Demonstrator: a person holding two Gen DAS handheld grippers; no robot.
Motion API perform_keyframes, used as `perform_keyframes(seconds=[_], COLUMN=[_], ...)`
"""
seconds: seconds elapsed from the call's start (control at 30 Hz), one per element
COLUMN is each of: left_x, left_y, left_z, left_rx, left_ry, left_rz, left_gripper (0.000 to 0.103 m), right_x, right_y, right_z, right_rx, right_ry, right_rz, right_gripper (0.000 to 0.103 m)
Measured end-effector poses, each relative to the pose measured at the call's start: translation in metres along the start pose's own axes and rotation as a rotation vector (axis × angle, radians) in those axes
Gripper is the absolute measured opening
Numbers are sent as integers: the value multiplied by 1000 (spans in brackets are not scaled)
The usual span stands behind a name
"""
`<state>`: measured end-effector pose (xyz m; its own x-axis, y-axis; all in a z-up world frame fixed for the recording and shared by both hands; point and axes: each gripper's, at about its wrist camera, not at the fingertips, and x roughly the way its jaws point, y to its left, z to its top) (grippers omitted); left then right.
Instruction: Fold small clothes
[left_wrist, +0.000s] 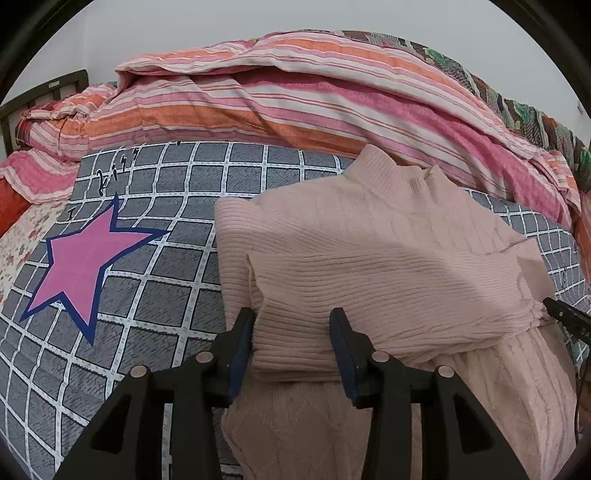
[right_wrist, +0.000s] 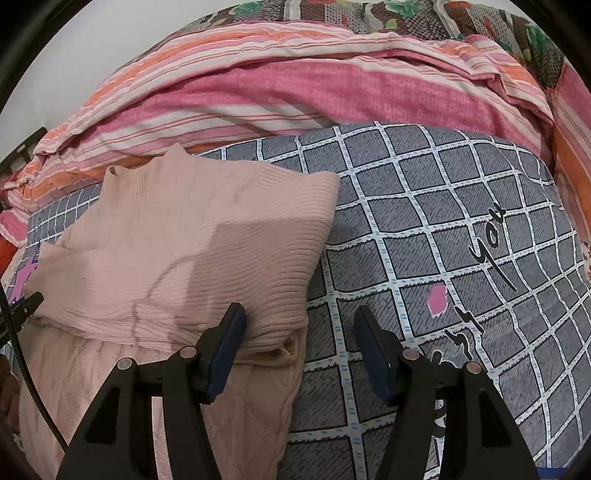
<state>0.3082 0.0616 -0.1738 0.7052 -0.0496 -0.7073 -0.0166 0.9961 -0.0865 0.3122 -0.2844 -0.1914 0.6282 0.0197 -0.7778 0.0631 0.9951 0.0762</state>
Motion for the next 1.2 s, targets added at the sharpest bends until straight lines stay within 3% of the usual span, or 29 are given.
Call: perform_keyframes(seconds=[0.07, 0.1, 0.37, 0.53, 0.83, 1.2], left_x=[-2, -2, -7, -18, -40, -88], left_y=[0, 1, 20, 20, 23, 24], left_z=[-1, -1, -10, -22, -45, -98], left_rx=[-6, -14, -89, -56, -9, 33], left_ry=[-3, 0, 16, 18, -6, -54], left_rz=[5, 9, -55, -54, -69, -167], left_gripper=[56, 57, 57, 57, 57, 57], right_x=[-1, -1, -24, -49, -82, -124], right_y=[1, 1, -3, -4, 20, 17], right_z=[0, 0, 0, -9, -36, -119], right_rx=[-1, 0, 2, 16, -111, -70], right_ry=[0, -1, -42, -118, -176, -90], right_rz=[-2, 0, 63, 58, 33, 102], right_gripper=[60, 60, 60, 60, 53, 51])
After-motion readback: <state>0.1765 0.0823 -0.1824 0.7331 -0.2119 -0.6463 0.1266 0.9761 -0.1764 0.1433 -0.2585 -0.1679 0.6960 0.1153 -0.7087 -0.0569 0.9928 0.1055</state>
